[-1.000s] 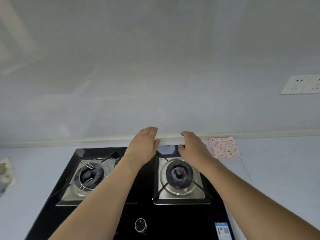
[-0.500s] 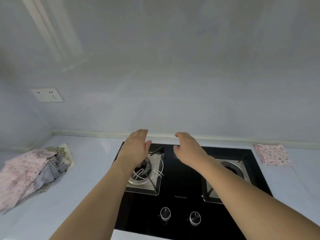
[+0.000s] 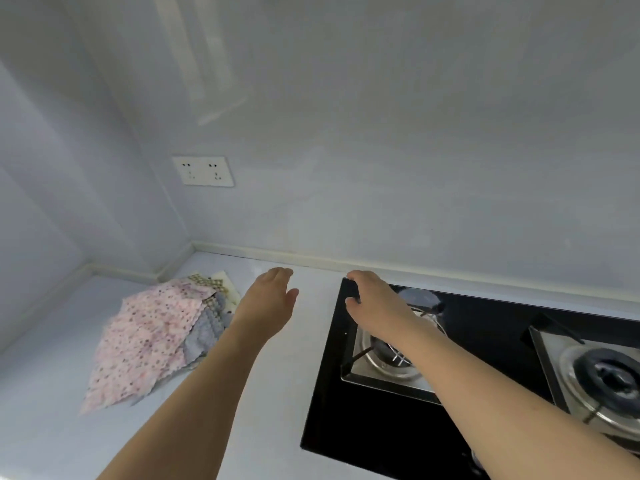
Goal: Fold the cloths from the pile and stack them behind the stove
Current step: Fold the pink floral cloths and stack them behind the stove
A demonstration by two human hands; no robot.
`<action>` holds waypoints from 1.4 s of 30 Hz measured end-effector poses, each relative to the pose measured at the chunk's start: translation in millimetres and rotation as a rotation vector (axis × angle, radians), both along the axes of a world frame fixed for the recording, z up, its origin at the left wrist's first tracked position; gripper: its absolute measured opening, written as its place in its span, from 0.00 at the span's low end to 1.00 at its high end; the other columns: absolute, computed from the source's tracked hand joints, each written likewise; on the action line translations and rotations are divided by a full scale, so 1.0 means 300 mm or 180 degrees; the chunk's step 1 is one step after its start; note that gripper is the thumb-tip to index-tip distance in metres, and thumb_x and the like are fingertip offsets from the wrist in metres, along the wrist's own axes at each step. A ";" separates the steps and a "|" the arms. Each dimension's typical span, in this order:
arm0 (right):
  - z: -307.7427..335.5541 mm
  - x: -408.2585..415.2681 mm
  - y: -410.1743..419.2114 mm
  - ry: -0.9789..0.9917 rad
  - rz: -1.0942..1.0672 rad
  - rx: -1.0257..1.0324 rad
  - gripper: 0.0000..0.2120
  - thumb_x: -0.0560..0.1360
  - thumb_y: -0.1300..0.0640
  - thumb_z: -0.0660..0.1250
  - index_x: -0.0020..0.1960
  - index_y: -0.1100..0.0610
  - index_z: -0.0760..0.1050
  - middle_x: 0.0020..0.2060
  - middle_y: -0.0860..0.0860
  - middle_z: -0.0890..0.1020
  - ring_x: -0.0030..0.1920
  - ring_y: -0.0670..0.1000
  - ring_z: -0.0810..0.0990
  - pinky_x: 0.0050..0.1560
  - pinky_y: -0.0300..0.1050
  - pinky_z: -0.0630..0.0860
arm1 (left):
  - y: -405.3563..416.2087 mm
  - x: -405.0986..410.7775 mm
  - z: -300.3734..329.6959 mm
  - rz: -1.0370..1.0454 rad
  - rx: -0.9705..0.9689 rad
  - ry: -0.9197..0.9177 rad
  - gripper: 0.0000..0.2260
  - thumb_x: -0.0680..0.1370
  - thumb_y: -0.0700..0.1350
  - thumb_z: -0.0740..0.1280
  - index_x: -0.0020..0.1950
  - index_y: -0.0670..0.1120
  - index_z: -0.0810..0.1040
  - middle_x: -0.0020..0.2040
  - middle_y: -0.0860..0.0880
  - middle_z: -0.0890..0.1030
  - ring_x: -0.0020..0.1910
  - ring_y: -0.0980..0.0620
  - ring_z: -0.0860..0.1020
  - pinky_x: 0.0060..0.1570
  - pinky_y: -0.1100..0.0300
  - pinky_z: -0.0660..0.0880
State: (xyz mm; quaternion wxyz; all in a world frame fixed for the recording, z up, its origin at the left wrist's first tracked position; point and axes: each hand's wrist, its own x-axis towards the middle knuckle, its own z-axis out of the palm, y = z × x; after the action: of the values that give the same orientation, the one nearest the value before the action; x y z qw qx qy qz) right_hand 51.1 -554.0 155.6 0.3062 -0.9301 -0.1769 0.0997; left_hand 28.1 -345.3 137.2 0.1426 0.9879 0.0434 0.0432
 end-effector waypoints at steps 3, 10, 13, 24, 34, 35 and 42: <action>-0.016 0.025 0.096 -0.0032 0.0143 -0.0024 0.24 0.80 0.57 0.59 0.75 0.56 0.60 0.72 0.51 0.65 0.70 0.51 0.66 0.68 0.44 0.64 | 0.106 -0.020 -0.016 0.0162 -0.0045 -0.0028 0.20 0.82 0.48 0.59 0.73 0.44 0.66 0.72 0.47 0.69 0.70 0.47 0.66 0.67 0.54 0.64; -0.087 0.020 0.418 -0.0032 0.0593 -0.0051 0.24 0.80 0.57 0.58 0.75 0.55 0.59 0.73 0.50 0.64 0.71 0.51 0.64 0.69 0.44 0.65 | 0.397 -0.141 -0.085 0.0643 -0.0367 0.0214 0.17 0.79 0.44 0.60 0.68 0.45 0.72 0.66 0.47 0.74 0.64 0.47 0.72 0.60 0.58 0.68; -0.107 0.008 0.594 0.0004 0.0803 -0.0076 0.24 0.80 0.57 0.57 0.75 0.53 0.59 0.73 0.48 0.64 0.71 0.50 0.65 0.69 0.47 0.66 | 0.586 -0.194 -0.114 0.0949 -0.0478 0.0344 0.15 0.80 0.43 0.60 0.67 0.46 0.74 0.65 0.47 0.76 0.63 0.47 0.74 0.60 0.58 0.69; -0.381 0.115 1.150 -0.0117 0.1147 -0.0156 0.16 0.80 0.59 0.59 0.67 0.52 0.72 0.63 0.48 0.73 0.59 0.48 0.73 0.61 0.39 0.68 | 1.080 -0.174 -0.412 0.0667 -0.0860 0.0436 0.13 0.79 0.40 0.60 0.59 0.51 0.80 0.59 0.54 0.78 0.46 0.56 0.78 0.41 0.73 0.71; -0.765 0.249 1.281 -0.0865 0.1507 0.0292 0.15 0.77 0.60 0.62 0.62 0.52 0.77 0.61 0.44 0.75 0.63 0.45 0.69 0.68 0.38 0.64 | 1.219 -0.129 -0.636 -0.0344 -0.0668 0.0652 0.23 0.71 0.57 0.74 0.63 0.62 0.70 0.58 0.62 0.66 0.55 0.62 0.70 0.48 0.73 0.68; -0.789 0.248 1.281 -0.0926 0.1473 0.0368 0.15 0.76 0.61 0.63 0.62 0.52 0.77 0.61 0.44 0.76 0.63 0.45 0.70 0.67 0.37 0.63 | 1.221 -0.134 -0.643 -0.0365 -0.0611 0.0587 0.22 0.70 0.59 0.73 0.62 0.63 0.70 0.58 0.63 0.66 0.55 0.62 0.70 0.48 0.73 0.68; -0.820 0.230 1.271 -0.1627 0.1491 0.0226 0.10 0.75 0.57 0.68 0.56 0.53 0.81 0.56 0.46 0.79 0.59 0.47 0.74 0.64 0.44 0.68 | 1.174 -0.188 -0.684 -0.0381 -0.0200 -0.0280 0.03 0.78 0.52 0.65 0.45 0.55 0.74 0.48 0.58 0.74 0.43 0.56 0.74 0.45 0.61 0.73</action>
State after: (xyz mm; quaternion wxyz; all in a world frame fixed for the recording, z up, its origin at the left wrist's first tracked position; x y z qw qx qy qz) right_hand 120.0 -172.6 -90.3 0.2530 -0.8479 -0.4599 -0.0751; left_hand -28.2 7.0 -68.1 0.1776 0.9809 -0.0207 0.0765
